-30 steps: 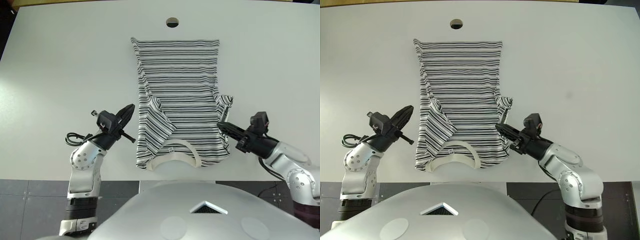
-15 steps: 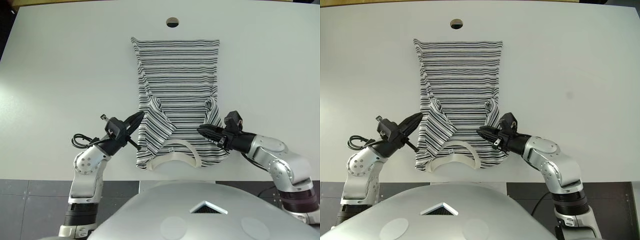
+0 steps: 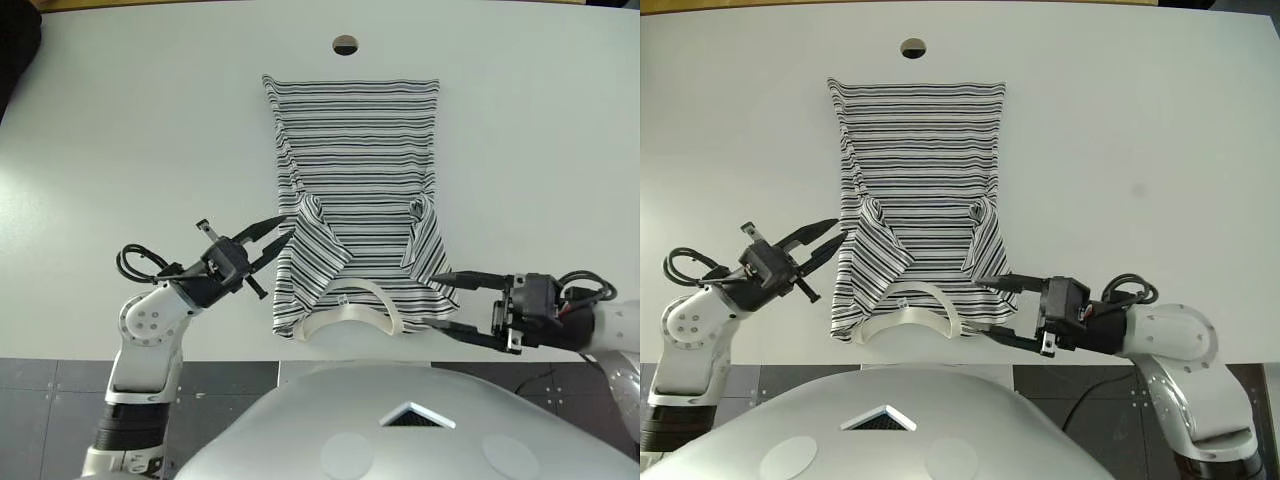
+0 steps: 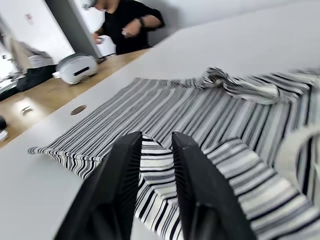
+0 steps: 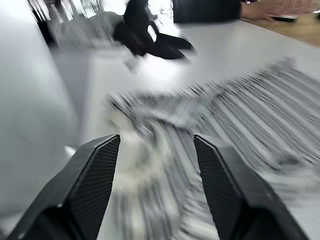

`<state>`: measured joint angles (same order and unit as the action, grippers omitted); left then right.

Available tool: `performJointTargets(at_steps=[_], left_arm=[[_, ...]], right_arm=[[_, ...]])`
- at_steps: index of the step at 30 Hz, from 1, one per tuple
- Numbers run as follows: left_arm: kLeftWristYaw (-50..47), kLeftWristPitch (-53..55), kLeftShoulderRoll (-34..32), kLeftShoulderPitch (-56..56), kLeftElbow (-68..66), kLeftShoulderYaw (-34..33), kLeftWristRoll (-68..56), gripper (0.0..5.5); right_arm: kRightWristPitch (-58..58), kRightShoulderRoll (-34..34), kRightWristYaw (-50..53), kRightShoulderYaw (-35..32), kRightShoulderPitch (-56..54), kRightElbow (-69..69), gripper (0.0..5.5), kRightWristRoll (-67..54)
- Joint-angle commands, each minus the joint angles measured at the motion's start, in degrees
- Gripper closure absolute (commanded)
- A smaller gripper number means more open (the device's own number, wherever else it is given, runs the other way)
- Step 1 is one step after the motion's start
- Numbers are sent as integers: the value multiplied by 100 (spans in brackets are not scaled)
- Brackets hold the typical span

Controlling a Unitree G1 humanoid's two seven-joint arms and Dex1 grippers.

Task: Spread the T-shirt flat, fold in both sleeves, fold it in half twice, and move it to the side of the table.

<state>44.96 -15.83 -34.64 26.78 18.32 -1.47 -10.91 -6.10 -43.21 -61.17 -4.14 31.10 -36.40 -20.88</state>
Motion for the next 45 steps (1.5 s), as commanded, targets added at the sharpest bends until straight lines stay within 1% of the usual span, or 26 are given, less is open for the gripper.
performJointTargets(at_steps=[1, 4, 6, 7, 9, 12, 21, 25, 29, 37, 40, 42, 45], left_arm=[[325, -12, -747, 108, 8, -312, 467, 375], [495, -91, -1209, 195, -49, -438, 861, 335], [568, -118, -1392, 227, -71, -437, 1015, 304], [654, -107, -1526, 270, -39, -408, 1093, 300], [804, -105, -1739, 325, 11, -363, 1240, 300], [943, -122, -1887, 228, 2, -228, 1352, 300], [1044, -237, -1769, 224, 73, 650, 1556, 300], [1038, -316, -1712, 184, 39, 983, 1624, 300], [1022, -361, -1740, 157, 34, 1108, 1624, 376], [1035, -386, -1756, 142, -23, 1331, 1636, 511], [1150, -361, -1843, 165, -51, 1364, 1482, 540], [1356, -337, -1988, 267, -66, 1333, 1176, 540], [1629, -239, -2115, 486, -56, 1233, 530, 540]], right_arm=[[1641, -500, 520, 234, -296, 1121, 201, 2202], [2379, -900, 724, 425, -378, 1587, 152, 3334], [2598, -1092, 713, 528, -350, 1678, 116, 3658], [2731, -1147, 746, 645, -386, 1769, 97, 3853], [2909, -1210, 808, 838, -454, 1875, 97, 4107], [3044, -1207, 921, 1042, -556, 1867, 97, 4219], [3254, -1045, 1091, 1784, -780, 1806, 97, 4235], [3308, -1104, 1094, 2055, -868, 1912, 182, 4310], [3333, -1138, 1174, 2209, -898, 2072, 282, 4411], [3084, -1218, 1150, 2351, -847, 2262, 453, 4330], [2891, -1353, 938, 2344, -622, 2044, 505, 3850], [2686, -1478, 827, 2289, -428, 1779, 536, 3484], [2240, -1810, 570, 2113, -106, 1373, 536, 2934]])
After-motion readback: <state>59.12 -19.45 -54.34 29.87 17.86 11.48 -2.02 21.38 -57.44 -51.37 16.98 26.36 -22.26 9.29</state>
